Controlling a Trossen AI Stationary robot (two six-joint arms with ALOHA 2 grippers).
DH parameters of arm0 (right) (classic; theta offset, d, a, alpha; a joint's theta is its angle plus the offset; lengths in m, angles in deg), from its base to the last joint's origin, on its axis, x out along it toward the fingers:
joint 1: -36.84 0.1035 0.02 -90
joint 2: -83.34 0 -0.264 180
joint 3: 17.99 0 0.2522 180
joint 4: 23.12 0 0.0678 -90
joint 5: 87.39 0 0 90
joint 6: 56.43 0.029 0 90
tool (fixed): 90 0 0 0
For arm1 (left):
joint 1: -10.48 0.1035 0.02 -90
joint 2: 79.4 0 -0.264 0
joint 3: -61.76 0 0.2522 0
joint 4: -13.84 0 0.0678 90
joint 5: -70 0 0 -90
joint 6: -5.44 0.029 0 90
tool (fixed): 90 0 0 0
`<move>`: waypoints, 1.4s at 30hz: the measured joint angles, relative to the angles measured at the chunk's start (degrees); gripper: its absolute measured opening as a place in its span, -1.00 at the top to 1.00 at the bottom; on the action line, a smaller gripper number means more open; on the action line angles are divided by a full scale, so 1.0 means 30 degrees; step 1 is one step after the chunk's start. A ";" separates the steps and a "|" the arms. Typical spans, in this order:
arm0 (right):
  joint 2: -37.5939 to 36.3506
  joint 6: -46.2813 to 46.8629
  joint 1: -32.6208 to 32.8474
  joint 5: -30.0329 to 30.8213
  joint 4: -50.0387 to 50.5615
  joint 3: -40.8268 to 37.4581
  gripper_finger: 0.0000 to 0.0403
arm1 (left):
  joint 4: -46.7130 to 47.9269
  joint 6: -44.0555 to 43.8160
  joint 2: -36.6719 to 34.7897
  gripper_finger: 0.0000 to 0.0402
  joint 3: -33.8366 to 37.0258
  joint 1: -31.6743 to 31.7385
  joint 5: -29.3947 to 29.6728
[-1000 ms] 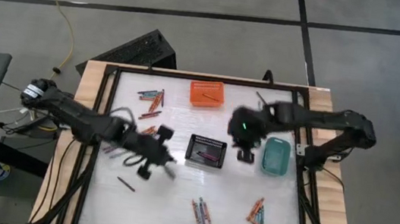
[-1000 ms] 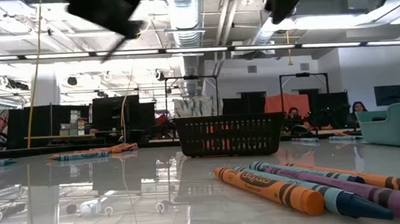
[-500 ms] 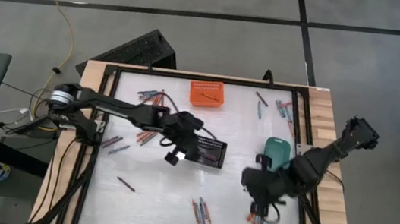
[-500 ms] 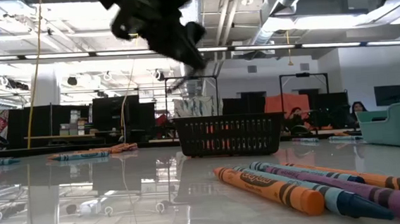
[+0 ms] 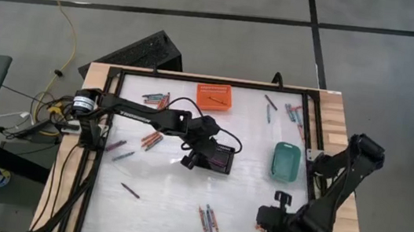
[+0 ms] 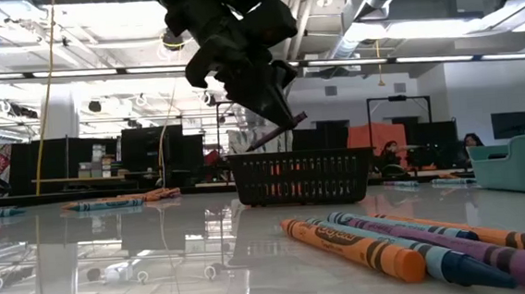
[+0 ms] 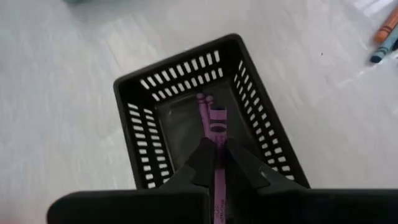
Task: Sort crayons
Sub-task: Put the violet crayon into the black bin, then put the light blue green crayon into the green bin
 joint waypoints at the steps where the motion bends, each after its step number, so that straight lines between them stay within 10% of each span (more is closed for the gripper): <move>1: 0.0235 0.1223 0.0122 -0.0077 0.0038 -0.0177 0.57 | -0.0140 0.0036 0.0000 0.97 0.0000 0.0000 -0.0007; 14: 0.1947 1.5031 0.2245 -0.1132 0.1024 -0.0567 0.57 | -0.0069 -0.0125 0.0000 0.97 0.0000 0.0059 -0.0161; 42: 0.3902 1.6717 0.1997 -0.3232 -0.0669 -0.2433 0.27 | -0.0572 -0.0229 0.1239 0.64 0.0007 0.0532 -0.0952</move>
